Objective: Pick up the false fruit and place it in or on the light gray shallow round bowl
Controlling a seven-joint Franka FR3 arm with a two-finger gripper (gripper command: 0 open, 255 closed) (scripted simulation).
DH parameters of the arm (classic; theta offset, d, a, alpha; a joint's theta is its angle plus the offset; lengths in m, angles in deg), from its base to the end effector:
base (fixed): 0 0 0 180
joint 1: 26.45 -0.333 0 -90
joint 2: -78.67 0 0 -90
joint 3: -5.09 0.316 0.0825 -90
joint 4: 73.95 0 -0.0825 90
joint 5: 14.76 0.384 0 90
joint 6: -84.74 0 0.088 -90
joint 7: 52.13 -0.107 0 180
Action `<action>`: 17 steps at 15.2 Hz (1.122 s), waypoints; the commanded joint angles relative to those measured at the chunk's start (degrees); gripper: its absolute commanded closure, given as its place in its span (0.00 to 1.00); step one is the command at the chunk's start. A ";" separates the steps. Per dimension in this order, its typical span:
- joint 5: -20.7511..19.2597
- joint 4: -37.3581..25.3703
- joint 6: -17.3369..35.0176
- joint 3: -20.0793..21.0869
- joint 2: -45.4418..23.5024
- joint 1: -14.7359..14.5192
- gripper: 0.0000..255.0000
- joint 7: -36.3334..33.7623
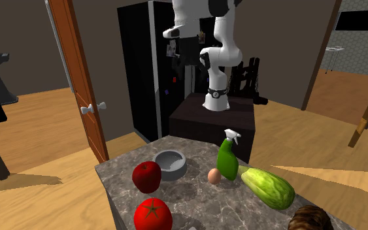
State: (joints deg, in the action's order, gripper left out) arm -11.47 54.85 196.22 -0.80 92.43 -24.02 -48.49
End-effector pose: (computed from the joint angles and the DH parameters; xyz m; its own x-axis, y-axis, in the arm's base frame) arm 0.4646 -0.0658 0.4591 0.9934 -0.0980 -0.0594 -0.1026 -0.9915 -0.0803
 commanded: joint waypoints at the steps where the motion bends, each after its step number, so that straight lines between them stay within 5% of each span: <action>1: 0.43 -2.17 1.69 -0.48 -4.52 0.26 0.00 -0.03; 17: 6.13 -30.68 4.63 -2.52 -41.90 4.32 0.00 -0.16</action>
State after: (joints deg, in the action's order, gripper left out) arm -5.70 26.42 201.05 -3.30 52.96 -20.06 -48.52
